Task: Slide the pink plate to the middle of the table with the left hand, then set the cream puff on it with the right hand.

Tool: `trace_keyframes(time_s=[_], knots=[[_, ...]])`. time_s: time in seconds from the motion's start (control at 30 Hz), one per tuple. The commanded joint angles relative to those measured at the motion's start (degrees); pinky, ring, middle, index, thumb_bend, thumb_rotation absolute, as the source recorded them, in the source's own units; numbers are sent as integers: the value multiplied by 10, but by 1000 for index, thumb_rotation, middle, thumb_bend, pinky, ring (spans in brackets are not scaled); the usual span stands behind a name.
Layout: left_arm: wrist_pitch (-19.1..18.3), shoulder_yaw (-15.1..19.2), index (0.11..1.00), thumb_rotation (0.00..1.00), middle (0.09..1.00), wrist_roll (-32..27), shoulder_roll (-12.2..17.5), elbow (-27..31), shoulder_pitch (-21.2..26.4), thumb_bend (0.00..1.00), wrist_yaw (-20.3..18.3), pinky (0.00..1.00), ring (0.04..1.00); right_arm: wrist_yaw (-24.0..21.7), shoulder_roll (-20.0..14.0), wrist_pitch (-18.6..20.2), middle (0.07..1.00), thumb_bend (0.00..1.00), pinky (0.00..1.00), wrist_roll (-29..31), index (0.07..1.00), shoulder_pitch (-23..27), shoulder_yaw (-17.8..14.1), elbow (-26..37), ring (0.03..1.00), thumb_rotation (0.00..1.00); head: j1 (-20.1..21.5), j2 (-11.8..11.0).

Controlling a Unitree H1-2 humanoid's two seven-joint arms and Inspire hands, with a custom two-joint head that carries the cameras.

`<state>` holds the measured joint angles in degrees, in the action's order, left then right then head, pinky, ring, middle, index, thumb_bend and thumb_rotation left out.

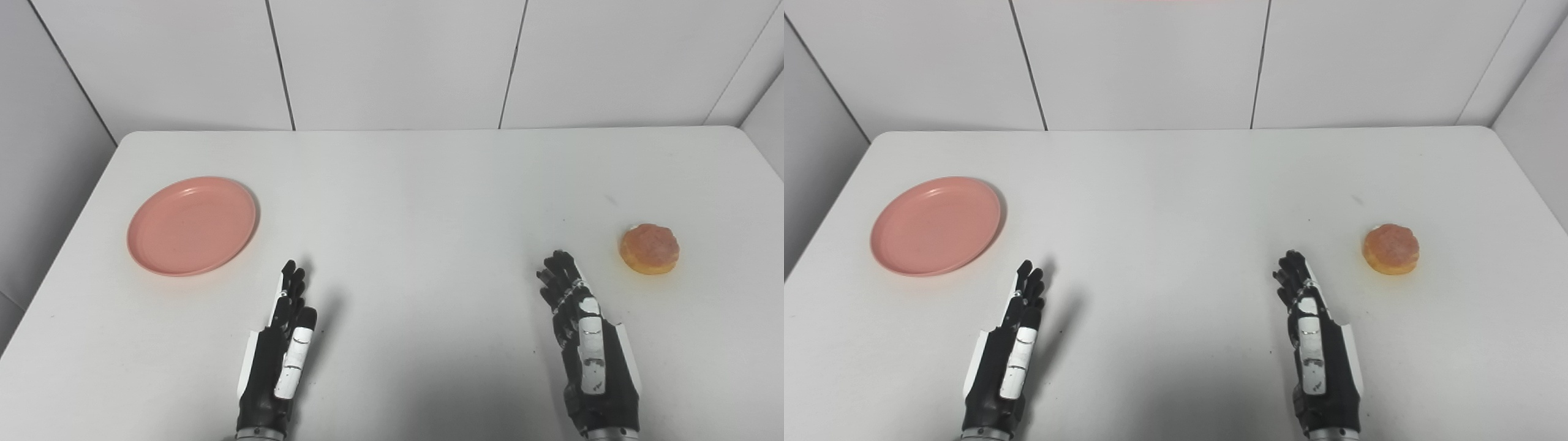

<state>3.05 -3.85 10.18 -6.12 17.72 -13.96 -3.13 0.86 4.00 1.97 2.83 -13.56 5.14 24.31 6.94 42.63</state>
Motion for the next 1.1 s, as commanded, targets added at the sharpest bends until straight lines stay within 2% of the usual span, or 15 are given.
trace_keyframes(time_s=[0.0, 0.53, 1.07], knots=[[2, 0, 1000, 950, 1000, -3, 26, 19, -38, 767, -3, 1000, 1000, -2, -2, 4, 931, 783, 965, -2, 921, -52, 3, 19, 937, 1000, 0, 0], [-16, -2, 1000, 946, 1000, -8, 22, 30, -39, 762, -3, 1000, 1000, 2, -1, 22, 926, 783, 967, 0, 900, -57, -4, 29, 930, 997, -3, 1], [-15, -2, 1000, 939, 1000, -19, 25, 28, -37, 745, -6, 1000, 1000, 0, -2, 39, 929, 763, 963, -5, 899, -56, -1, 35, 931, 996, -1, 2]])
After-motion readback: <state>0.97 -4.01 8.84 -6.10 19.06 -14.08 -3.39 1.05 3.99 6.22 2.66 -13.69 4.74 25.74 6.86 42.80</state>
